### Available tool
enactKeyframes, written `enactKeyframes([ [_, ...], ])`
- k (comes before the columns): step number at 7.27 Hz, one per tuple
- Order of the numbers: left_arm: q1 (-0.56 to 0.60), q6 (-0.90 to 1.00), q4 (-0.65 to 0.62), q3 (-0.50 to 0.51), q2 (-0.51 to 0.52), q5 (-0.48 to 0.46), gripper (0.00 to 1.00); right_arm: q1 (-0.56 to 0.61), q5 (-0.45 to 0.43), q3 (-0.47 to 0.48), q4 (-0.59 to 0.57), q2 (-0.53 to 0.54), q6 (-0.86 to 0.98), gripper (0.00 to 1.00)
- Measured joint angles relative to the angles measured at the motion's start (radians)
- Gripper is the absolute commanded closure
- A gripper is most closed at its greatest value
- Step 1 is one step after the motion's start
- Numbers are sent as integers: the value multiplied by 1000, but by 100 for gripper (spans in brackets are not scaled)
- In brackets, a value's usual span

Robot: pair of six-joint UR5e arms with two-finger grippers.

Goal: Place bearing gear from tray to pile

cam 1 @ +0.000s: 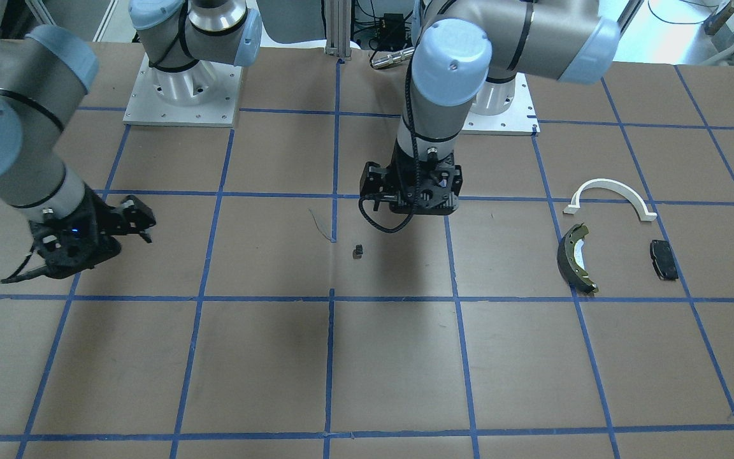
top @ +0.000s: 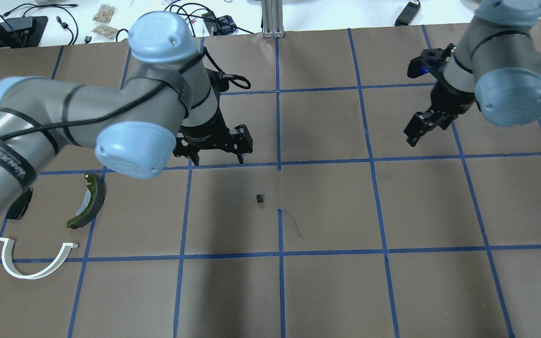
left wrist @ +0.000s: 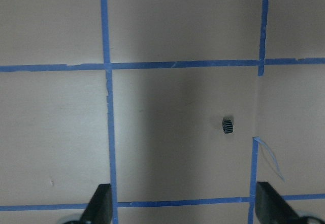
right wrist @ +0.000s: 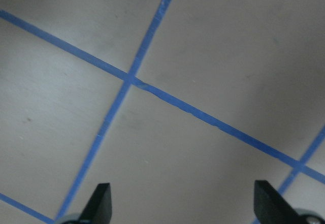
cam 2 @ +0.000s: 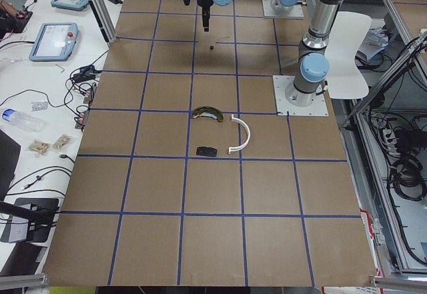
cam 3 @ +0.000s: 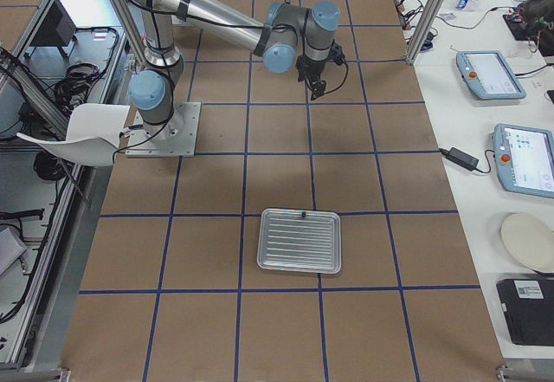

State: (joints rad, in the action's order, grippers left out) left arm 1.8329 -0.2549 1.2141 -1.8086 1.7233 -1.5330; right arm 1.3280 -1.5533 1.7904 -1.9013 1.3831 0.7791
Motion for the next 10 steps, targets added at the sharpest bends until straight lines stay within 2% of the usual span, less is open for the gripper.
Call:
enactKeyframes([
  [2,59,-67,-200,-81,100,-2,0,-188,-16,1,-8,-3,321,0],
  [4,77,-86,-280,-105,186,-7,0,-376,-15,0,-37,-34,607,0],
  [5,81,-92,-301,-115,209,-6,0,-457,-16,-1,-115,-82,756,0],
  [7,83,-107,-325,-121,230,-3,0,-547,-16,-20,-297,-211,996,0],
  [9,85,-125,-332,-122,245,-2,6,-573,-18,-82,-353,-309,1194,0],
  [10,86,-130,-335,-123,248,-1,17,-575,-16,-105,-356,-340,1249,0],
])
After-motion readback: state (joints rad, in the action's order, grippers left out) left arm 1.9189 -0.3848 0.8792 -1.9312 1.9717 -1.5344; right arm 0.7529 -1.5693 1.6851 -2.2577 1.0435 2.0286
